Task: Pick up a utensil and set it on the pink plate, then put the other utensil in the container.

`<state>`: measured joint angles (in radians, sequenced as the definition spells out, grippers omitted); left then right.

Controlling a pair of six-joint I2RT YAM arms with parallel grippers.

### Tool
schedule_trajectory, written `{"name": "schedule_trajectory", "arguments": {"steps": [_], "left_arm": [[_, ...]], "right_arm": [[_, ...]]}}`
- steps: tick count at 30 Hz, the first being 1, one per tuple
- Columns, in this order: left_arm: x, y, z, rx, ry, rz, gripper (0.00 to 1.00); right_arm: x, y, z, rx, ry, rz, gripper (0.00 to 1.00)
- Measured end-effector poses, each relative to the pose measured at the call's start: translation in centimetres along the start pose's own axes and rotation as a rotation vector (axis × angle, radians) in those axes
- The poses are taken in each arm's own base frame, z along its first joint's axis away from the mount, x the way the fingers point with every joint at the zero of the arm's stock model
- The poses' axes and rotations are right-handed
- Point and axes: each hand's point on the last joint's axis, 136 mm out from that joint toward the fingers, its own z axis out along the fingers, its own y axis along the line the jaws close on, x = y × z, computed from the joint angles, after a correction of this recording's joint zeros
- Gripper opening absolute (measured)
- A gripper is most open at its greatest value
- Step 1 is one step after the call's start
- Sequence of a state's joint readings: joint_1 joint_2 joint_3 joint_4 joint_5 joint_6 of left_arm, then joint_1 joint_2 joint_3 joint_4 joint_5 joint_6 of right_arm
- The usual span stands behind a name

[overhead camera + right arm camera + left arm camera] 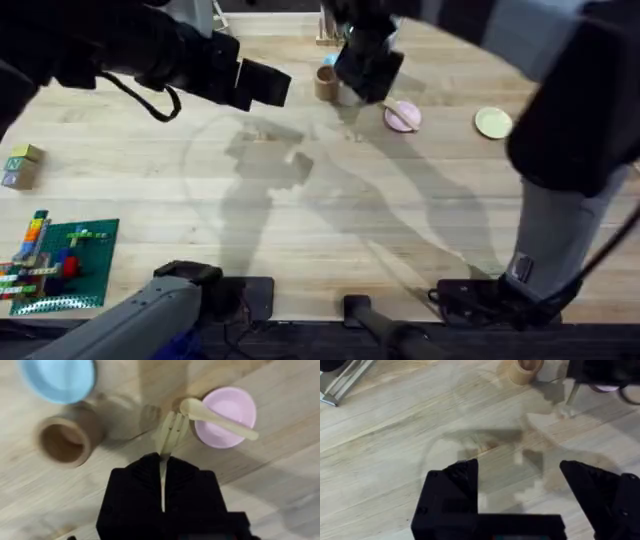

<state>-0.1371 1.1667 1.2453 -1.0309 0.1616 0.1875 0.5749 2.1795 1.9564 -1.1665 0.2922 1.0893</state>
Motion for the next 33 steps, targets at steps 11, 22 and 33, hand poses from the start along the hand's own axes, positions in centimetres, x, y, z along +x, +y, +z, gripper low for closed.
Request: {"name": "schedule_trajectory", "arguments": {"steps": [11,22,33], "left_arm": [[0.2,0.0,0.0,0.002,0.008,0.036,0.993],[0.1,-0.8,-0.1,0.057,-0.01,0.321,0.864],[-0.4,2.6,1.3,0.216,-0.113,0.375,0.845]], "right_arm": [[-4.0,-1.3,-4.8,-0.101,-0.092,-0.162,0.031],[-6.8,1.6,-8.8,-0.408,-0.125,-0.401,0.031],[-6.1,3.5,-10.7,-0.702,-0.074,-0.684,0.032]]}}
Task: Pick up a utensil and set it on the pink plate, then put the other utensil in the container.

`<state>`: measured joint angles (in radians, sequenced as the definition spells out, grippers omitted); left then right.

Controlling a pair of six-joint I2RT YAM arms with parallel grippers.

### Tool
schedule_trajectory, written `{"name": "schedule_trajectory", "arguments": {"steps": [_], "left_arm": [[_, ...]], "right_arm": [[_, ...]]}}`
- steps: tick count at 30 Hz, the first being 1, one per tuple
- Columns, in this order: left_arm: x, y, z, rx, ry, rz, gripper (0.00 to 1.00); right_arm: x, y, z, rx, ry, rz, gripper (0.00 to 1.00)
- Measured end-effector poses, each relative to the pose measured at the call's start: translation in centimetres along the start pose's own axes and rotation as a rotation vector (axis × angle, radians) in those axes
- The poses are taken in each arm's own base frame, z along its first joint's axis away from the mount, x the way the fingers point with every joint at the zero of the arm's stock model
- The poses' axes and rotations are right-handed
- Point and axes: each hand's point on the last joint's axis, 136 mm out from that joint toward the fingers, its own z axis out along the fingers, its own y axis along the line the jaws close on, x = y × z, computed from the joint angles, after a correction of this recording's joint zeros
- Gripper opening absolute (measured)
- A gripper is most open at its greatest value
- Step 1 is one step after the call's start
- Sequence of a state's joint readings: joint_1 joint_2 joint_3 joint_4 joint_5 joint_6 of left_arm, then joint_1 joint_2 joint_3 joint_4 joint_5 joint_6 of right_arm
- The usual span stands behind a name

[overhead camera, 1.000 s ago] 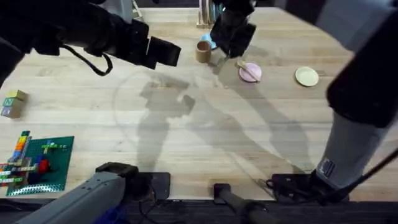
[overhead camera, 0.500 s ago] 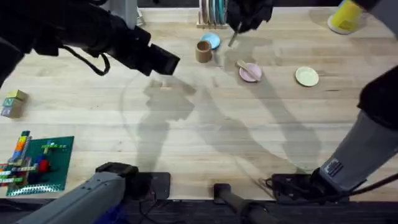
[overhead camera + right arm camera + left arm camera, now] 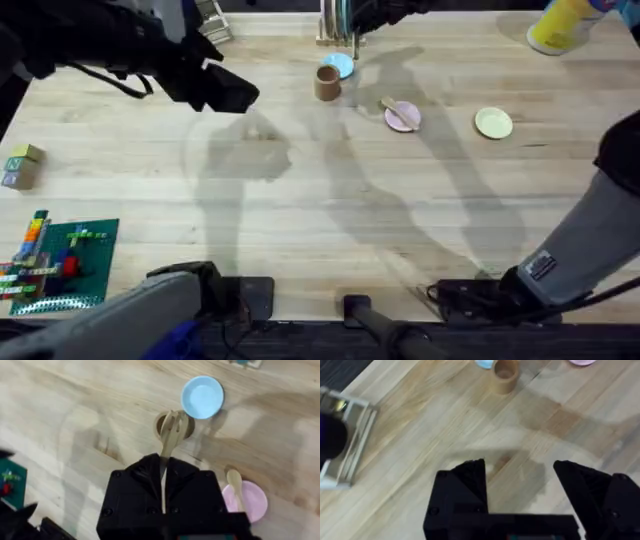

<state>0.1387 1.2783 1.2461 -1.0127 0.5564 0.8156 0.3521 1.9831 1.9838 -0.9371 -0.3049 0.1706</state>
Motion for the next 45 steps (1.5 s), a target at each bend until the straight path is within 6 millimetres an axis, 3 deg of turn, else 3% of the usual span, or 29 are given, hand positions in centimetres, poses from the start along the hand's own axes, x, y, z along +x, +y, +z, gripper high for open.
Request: {"name": "schedule_trajectory", "arguments": {"steps": [5,10,12,20,28,45], "left_arm": [[0.0,1.2,1.4,0.089,-0.085,0.044,0.884],[0.1,1.9,2.8,0.148,-0.134,0.049,0.946],[0.2,1.9,3.3,0.167,-0.138,0.044,0.989],[0.2,1.8,3.5,0.185,-0.15,0.049,0.993],[0.0,1.7,3.5,0.192,-0.158,0.05,0.993],[0.0,1.7,3.5,0.192,-0.159,0.051,0.993]], "right_arm": [[-1.1,1.2,-0.9,-0.089,-0.035,-0.111,0.032],[-2.0,2.1,-3.0,-0.156,-0.088,-0.208,0.032],[-2.6,2.3,-4.5,-0.185,-0.125,-0.249,0.032],[-5.2,3.0,-10.4,-0.383,-0.314,-0.414,0.032],[-5.4,1.7,-14.7,-0.56,-0.452,-0.579,0.032],[-4.5,3.7,-17.3,-0.687,-0.655,-0.968,0.032]]}}
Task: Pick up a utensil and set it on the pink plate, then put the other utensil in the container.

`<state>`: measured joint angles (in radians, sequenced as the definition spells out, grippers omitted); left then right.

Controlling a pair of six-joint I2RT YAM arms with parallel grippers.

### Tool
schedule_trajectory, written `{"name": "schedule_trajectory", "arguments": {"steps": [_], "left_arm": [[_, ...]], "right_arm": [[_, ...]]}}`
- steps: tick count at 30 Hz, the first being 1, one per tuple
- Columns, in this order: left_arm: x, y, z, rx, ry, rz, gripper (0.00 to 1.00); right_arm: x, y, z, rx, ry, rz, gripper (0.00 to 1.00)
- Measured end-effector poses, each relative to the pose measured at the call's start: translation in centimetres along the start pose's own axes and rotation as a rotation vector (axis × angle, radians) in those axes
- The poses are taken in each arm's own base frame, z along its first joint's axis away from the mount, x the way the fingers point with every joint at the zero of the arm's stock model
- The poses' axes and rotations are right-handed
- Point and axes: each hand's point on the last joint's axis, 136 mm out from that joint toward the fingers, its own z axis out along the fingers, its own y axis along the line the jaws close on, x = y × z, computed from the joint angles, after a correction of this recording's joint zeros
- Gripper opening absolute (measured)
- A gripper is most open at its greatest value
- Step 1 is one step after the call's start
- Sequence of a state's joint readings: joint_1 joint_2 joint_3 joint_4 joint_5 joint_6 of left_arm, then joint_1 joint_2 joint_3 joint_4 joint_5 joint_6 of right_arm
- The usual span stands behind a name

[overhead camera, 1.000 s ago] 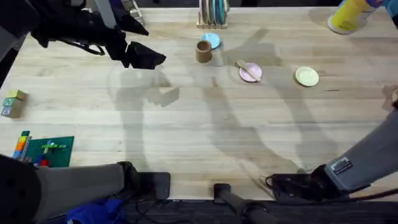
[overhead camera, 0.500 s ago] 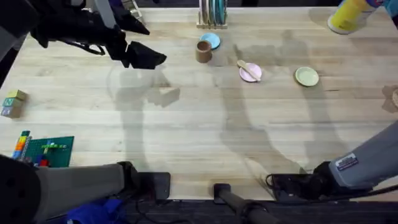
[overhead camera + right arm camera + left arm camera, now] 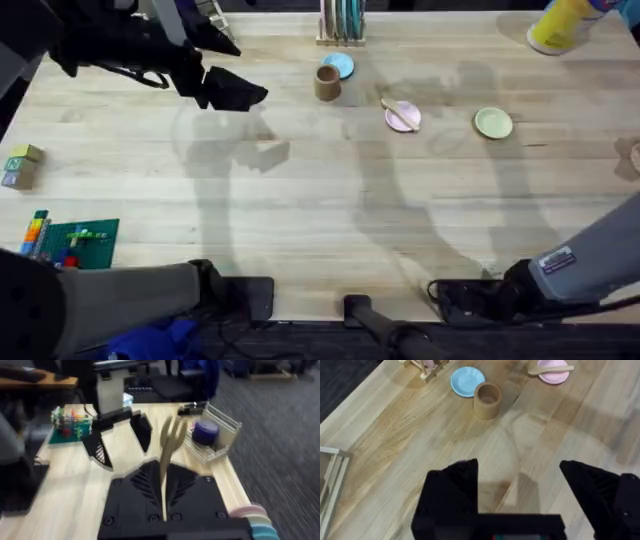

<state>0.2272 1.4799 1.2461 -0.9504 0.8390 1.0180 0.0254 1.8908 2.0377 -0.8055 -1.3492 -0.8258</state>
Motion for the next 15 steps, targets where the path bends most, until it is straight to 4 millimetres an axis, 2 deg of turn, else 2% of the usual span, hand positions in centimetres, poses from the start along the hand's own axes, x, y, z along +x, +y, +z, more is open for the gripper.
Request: {"name": "schedule_trajectory", "arguments": {"steps": [5,15], "left_arm": [[0.0,0.0,0.0,0.0,0.0,0.0,0.993],[0.0,0.0,0.0,0.0,0.0,0.0,0.993]], "right_arm": [[0.5,0.3,0.6,-0.081,-0.08,-0.063,0.032],[4.4,-0.7,3.4,-0.148,-0.099,-0.04,0.032]]}}
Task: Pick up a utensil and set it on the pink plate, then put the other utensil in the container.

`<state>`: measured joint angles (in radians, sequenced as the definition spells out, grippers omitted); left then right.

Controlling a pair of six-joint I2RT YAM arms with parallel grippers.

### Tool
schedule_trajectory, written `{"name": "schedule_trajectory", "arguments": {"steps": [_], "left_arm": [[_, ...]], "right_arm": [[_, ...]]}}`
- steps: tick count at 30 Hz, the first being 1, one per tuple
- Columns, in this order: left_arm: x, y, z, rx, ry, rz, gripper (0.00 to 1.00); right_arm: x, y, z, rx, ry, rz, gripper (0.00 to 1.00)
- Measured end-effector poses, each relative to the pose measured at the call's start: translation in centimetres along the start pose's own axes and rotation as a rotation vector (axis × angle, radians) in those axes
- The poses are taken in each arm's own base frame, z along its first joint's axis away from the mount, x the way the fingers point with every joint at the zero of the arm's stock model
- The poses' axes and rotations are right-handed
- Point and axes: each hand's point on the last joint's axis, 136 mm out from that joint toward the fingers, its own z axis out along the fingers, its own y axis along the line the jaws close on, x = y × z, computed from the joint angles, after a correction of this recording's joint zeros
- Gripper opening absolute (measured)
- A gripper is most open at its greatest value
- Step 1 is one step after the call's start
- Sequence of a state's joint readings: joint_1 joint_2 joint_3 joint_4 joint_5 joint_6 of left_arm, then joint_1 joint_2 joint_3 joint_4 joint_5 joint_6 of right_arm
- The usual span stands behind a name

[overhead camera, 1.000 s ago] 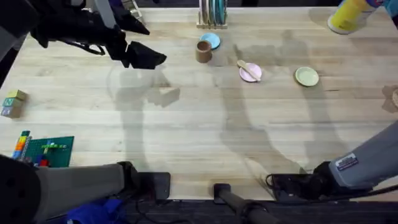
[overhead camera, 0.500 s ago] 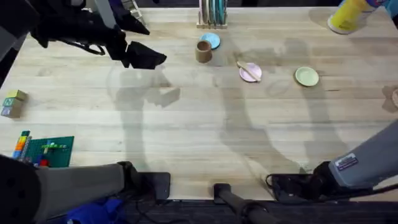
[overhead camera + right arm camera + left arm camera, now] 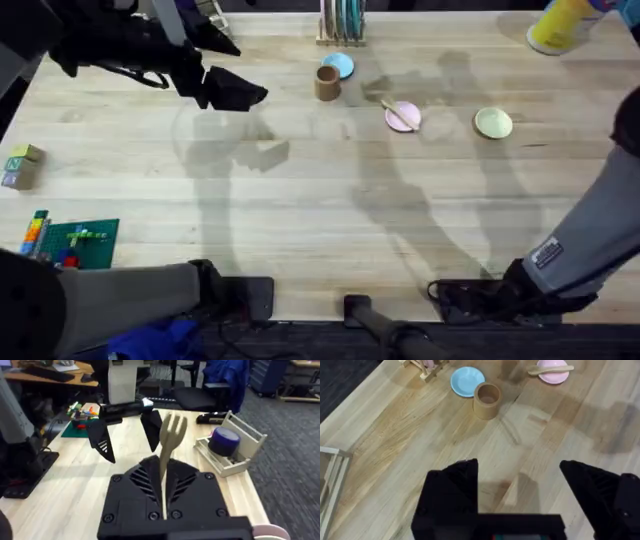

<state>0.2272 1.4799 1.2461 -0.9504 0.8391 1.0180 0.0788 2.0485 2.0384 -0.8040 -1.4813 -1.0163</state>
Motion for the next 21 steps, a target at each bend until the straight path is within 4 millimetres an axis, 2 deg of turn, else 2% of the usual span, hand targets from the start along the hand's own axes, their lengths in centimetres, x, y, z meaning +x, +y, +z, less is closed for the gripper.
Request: {"name": "schedule_trajectory", "arguments": {"steps": [7,14,21], "left_arm": [[0.0,0.0,0.0,0.0,0.0,0.0,0.994],[0.0,0.0,0.0,0.0,0.0,0.0,0.993],[0.0,0.0,0.0,0.0,0.0,0.0,0.993]], "right_arm": [[3.1,-0.9,1.0,-0.012,0.018,0.016,0.032],[7.1,-1.6,2.3,-0.031,0.038,-0.043,0.032],[9.9,-1.7,3.5,-0.059,0.037,-0.086,0.032]]}}
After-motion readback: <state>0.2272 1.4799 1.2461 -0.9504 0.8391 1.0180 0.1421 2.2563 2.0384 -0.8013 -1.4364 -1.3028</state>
